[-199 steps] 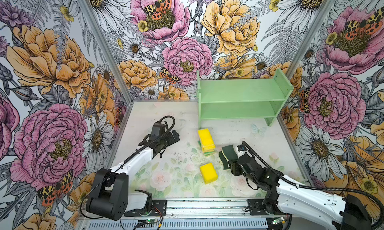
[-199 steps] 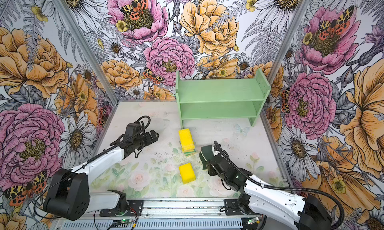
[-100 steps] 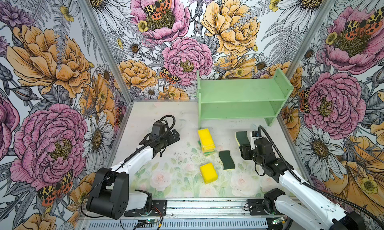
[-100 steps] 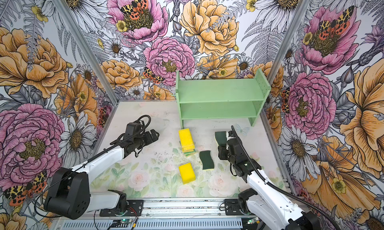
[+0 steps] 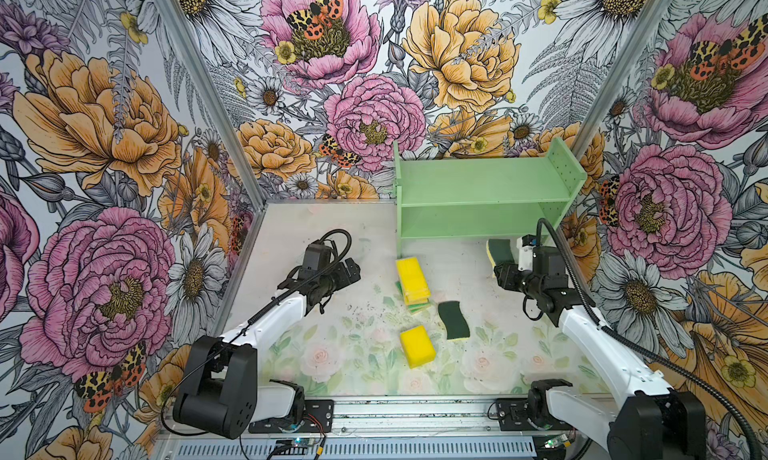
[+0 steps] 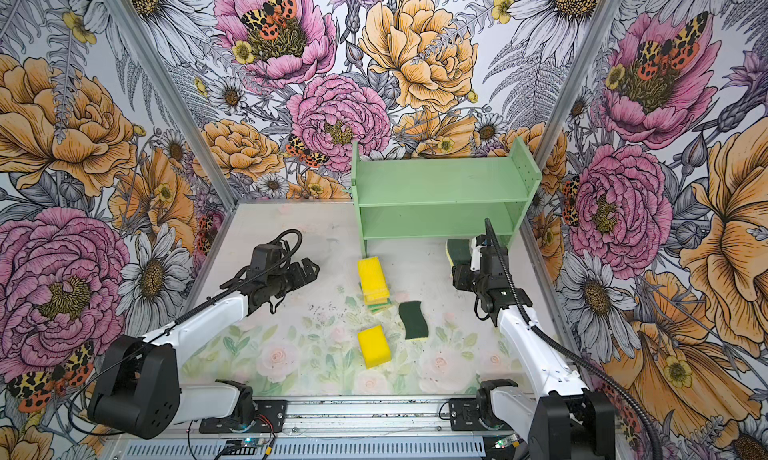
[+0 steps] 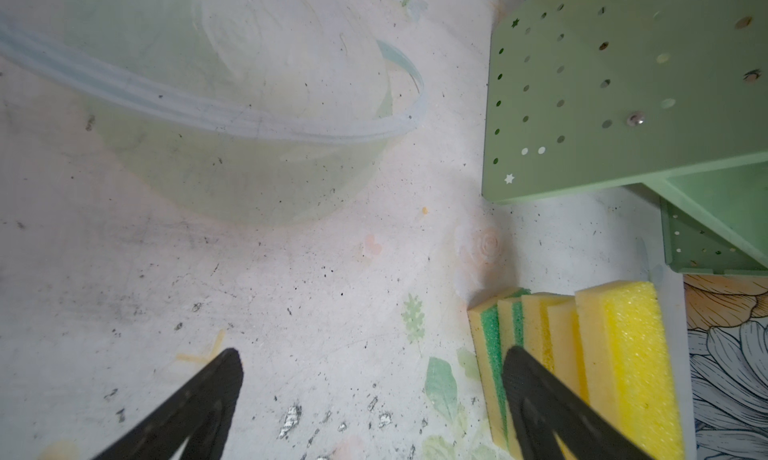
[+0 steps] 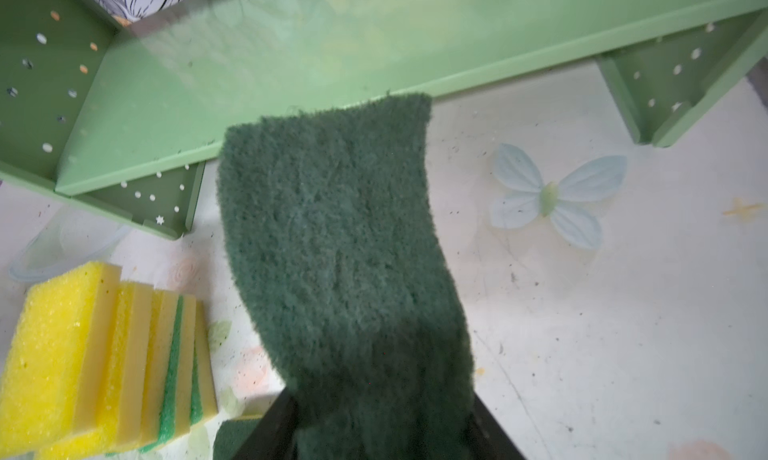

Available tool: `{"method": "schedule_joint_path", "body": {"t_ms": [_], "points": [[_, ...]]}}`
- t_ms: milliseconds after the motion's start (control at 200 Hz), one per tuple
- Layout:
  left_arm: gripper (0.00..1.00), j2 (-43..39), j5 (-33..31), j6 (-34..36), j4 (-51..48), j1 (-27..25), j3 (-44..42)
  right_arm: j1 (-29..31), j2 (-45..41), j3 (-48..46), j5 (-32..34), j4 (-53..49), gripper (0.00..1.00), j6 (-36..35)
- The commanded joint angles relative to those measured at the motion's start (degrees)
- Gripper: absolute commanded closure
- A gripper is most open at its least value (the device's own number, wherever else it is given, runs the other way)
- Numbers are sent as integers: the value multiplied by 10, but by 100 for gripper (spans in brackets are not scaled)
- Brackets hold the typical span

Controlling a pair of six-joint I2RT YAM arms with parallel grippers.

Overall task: Place and organize the cleaning sponges onto the shelf
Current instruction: 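Carry the held scouring pad with the right gripper toward the green shelf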

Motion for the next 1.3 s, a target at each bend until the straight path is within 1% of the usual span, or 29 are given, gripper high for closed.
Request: {"method": "schedule_joint_path", "body": {"t_ms": [0,240,420,560,686,881,1151,1296], "points": [[1,-5,24,19,-1,-4,21,-31,28,47,-24,11,47,-37],[1,-5,39,26,-1,-5,33,-88,79,98,-47,22,48,-76],[1,-7,37,33,-2,-4,37,-130,97,103,-68,72,48,-82],[1,-10,35,34,-3,-4,34,-146,112,107,-71,108,49,-87],[1,-11,34,33,-3,-3,32,-150,126,102,-79,152,49,-83],[1,-8,33,34,-3,-3,34,-150,154,72,-92,251,49,-66],[1,-3,29,34,-3,-2,35,-150,211,84,-92,303,50,-67],[1,4,28,33,-2,-3,38,-150,223,76,-88,333,50,-59]]}}
